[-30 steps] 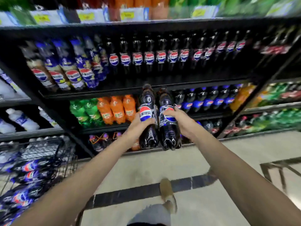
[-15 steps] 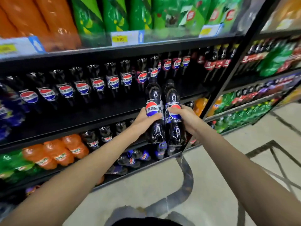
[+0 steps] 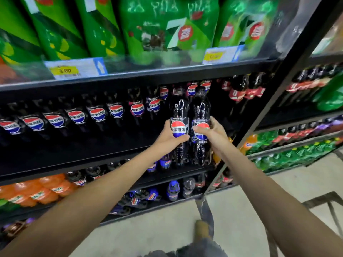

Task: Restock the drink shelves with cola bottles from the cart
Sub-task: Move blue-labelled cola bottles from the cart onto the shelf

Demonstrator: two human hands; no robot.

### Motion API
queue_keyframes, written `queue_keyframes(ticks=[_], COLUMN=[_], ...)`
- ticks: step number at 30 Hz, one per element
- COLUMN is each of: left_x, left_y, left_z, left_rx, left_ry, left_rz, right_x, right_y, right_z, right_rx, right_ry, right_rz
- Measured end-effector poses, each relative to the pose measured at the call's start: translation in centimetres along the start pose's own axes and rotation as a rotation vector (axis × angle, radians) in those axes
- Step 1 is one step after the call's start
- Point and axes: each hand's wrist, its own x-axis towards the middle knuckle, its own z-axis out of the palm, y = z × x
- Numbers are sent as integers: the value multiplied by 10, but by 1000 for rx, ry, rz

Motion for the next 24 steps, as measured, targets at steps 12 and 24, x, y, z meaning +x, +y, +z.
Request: queue_keyframes(ticks=[12, 24], left_x=[91, 109], left_y=[1, -7], left_z=[40, 26], left_rx=[14, 83], left_ry=[297, 397], left_rz=[45, 60], right_x=[121, 164], right_y=[-4, 12], right_z=[-37, -18], right_rx=[-120, -201], right_ry=[-139, -248], right_rz=[-104, -243])
